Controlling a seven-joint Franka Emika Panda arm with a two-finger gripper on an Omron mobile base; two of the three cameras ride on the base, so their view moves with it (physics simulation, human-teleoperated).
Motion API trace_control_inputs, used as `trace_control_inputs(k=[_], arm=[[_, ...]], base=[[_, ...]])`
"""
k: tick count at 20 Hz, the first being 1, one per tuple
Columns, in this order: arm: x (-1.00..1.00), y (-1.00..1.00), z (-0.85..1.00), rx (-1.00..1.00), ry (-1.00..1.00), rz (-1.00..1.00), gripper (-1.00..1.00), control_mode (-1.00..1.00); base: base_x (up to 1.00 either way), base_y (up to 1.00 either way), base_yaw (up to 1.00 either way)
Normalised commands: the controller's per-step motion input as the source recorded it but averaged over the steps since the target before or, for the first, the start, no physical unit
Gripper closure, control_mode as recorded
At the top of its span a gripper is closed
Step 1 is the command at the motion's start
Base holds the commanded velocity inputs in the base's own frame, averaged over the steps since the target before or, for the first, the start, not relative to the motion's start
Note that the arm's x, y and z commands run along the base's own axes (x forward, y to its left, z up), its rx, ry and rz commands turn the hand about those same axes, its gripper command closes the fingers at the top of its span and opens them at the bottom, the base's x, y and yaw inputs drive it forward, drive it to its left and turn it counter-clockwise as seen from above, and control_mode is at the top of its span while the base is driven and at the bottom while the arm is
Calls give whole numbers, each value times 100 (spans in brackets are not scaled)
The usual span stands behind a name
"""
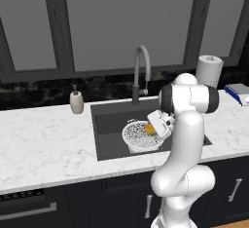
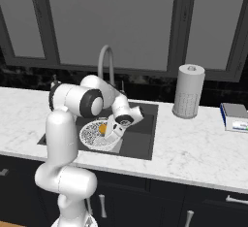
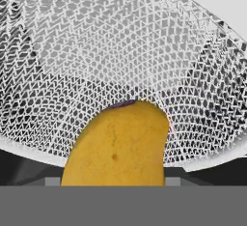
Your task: Put the colander in the sink, put the mango in the colander, and turn on the sink faucet and pour water over the colander.
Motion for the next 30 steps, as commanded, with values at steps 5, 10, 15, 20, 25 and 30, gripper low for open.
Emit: trace_control_inputs(k=[5, 10, 15, 20, 25, 30], arm=[[53, 0, -60, 1, 0, 0, 100, -100], [41, 0, -53, 1, 0, 0, 100, -100], [17, 4, -21, 0, -1, 0, -100, -100], [0, 0, 0, 6, -9, 0, -100, -100], [0, 3, 8, 4, -5, 0, -100, -100], [0, 33, 75, 0, 0, -5, -100, -100]], base=[[0, 0, 0], [0, 0, 0], [0, 0, 0], [0, 0, 0], [0, 0, 0], [0, 0, 0]])
